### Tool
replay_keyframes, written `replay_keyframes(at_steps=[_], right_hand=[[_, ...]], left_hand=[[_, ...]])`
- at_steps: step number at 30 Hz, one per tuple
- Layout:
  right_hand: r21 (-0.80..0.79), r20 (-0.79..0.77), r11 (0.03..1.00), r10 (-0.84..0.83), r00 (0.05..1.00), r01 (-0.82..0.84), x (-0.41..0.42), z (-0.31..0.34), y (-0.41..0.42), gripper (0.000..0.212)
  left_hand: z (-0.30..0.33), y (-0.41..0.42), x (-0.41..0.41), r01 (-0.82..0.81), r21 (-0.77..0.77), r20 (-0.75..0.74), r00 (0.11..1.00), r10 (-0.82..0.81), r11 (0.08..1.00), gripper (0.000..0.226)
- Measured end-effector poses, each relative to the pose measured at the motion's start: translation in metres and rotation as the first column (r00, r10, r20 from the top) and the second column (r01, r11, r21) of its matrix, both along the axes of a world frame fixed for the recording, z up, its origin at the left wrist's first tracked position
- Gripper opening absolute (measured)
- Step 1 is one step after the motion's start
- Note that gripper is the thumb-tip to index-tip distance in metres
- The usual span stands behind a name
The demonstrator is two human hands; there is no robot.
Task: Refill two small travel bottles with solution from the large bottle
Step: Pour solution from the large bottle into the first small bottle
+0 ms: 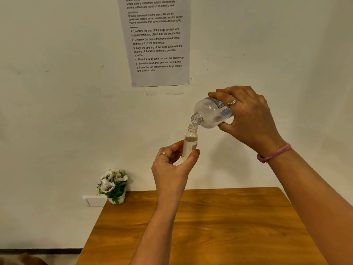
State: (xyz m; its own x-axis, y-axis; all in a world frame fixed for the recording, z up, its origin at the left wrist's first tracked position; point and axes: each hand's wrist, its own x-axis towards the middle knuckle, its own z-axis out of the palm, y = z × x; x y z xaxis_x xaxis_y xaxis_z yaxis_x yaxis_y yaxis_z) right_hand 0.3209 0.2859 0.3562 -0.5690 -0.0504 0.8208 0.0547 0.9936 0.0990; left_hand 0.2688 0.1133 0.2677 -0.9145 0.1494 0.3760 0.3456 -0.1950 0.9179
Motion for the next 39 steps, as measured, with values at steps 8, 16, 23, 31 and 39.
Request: replay_keyframes(at_steps=[8, 16, 23, 31, 39], right_hand=[[-0.008, 0.019, 1.0, 0.006, 1.0, -0.006, 0.0001, 0.0003, -0.001, 0.062], [0.001, 0.01, 1.0, 0.011, 1.0, -0.011, 0.0004, -0.0003, -0.0009, 0.062], [0.003, 0.011, 1.0, 0.019, 1.0, -0.019, 0.001, -0.0001, -0.0001, 0.062], [0.004, 0.011, 1.0, 0.022, 1.0, -0.022, 0.001, -0.0004, -0.0007, 0.062], [0.001, 0.012, 1.0, 0.029, 1.0, -0.029, 0.0004, -0.0012, -0.0009, 0.063]], left_hand=[[-0.0005, -0.0005, 0.0005, -0.002, 0.0, 0.003, 1.0, 0.002, 1.0, 0.031], [-0.0011, -0.0004, 0.0008, 0.004, 0.009, 0.01, 1.0, -0.004, 1.0, 0.031], [-0.002, 0.0005, 0.001, 0.005, 0.004, 0.014, 1.0, -0.005, 1.0, 0.032], [-0.0035, -0.0004, 0.0012, 0.006, 0.008, 0.022, 1.0, -0.006, 1.0, 0.033], [-0.004, -0.0005, 0.0007, 0.013, 0.004, 0.027, 1.0, -0.014, 1.0, 0.034]])
